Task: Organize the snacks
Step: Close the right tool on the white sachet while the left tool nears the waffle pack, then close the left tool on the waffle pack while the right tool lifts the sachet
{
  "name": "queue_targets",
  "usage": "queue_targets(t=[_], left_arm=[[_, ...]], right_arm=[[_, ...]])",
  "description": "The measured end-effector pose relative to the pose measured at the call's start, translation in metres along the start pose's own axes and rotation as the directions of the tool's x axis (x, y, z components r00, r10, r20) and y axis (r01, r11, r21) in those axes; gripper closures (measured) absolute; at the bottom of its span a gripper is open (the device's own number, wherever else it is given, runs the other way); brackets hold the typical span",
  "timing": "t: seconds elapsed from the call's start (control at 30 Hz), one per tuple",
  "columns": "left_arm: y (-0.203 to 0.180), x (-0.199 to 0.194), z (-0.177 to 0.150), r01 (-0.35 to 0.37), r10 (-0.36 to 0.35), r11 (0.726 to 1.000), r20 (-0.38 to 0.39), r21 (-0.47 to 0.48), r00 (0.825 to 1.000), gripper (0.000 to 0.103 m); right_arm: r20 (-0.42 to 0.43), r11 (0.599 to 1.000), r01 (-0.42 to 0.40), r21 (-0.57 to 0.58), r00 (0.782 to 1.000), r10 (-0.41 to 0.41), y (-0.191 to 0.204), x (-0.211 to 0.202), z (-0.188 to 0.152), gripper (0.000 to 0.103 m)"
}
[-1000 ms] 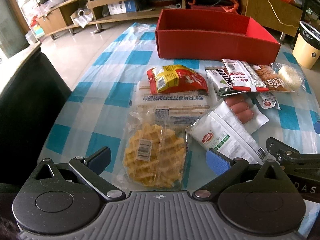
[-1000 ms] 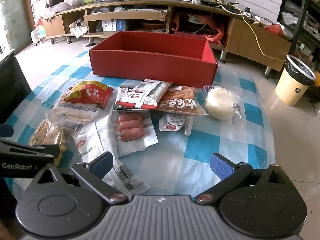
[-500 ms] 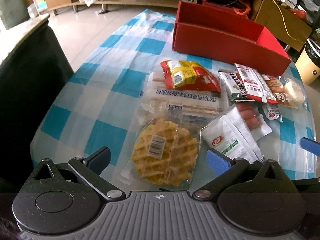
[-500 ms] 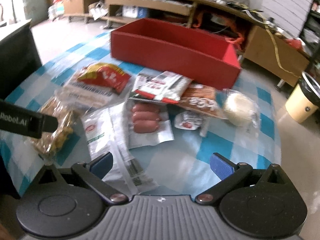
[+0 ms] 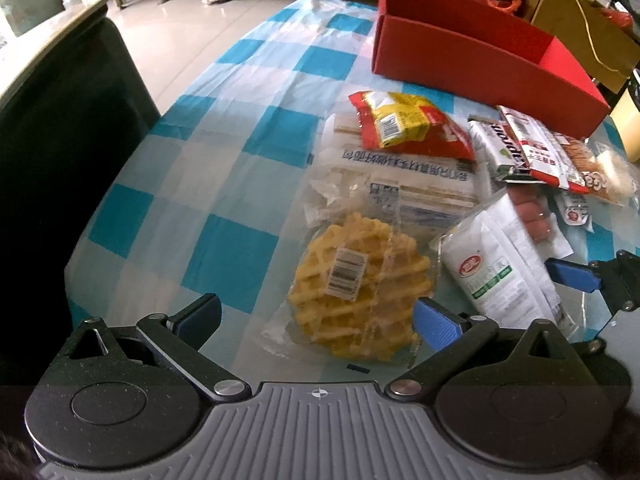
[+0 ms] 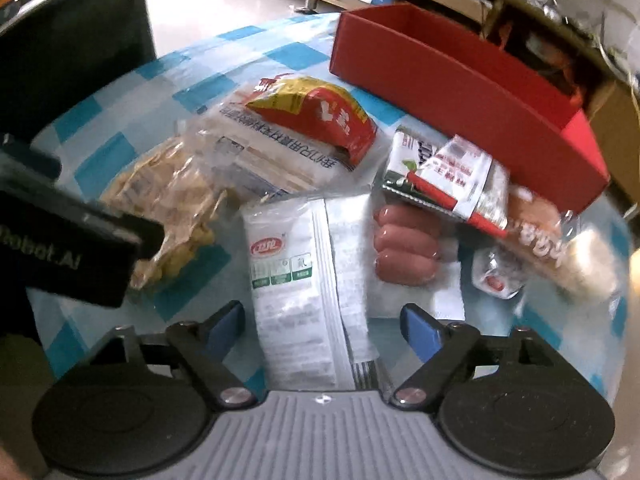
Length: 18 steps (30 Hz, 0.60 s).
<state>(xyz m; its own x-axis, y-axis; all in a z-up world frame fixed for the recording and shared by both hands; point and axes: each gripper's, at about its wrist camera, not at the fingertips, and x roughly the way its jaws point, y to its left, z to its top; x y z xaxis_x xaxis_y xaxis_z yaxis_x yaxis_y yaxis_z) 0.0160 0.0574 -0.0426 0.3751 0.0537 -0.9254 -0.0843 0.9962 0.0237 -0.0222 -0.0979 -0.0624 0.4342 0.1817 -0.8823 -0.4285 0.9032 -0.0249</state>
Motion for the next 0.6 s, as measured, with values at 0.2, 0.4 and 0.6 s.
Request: queue_targets(t=[0.2,0.4,0.6], left_arm=[[0.000,0.005,0.000,-0.002,0.002,1.000,-0.021,0.006,1.000,0.000],[-0.003,0.008,0.000,-0.008,0.008,1.000,-0.027,0.007,1.000,0.000],[-0.013,0.009,-0.001,-0.018,0.019,0.999,-0.020,0.031,1.000,0.000]], right_arm=[[-0.068,0.997,-0.065,-0.046,0.996,0.062,0.001,0.010,0.002,0.000],[-0.017,0.995,-0.102,0.009,0.995,0.102,-0.015,-0.008,0.006,0.058],[0.016,0.991,-0.114,0.066,0.993,0.113,-0.033,-0.022,0.000,0.063]])
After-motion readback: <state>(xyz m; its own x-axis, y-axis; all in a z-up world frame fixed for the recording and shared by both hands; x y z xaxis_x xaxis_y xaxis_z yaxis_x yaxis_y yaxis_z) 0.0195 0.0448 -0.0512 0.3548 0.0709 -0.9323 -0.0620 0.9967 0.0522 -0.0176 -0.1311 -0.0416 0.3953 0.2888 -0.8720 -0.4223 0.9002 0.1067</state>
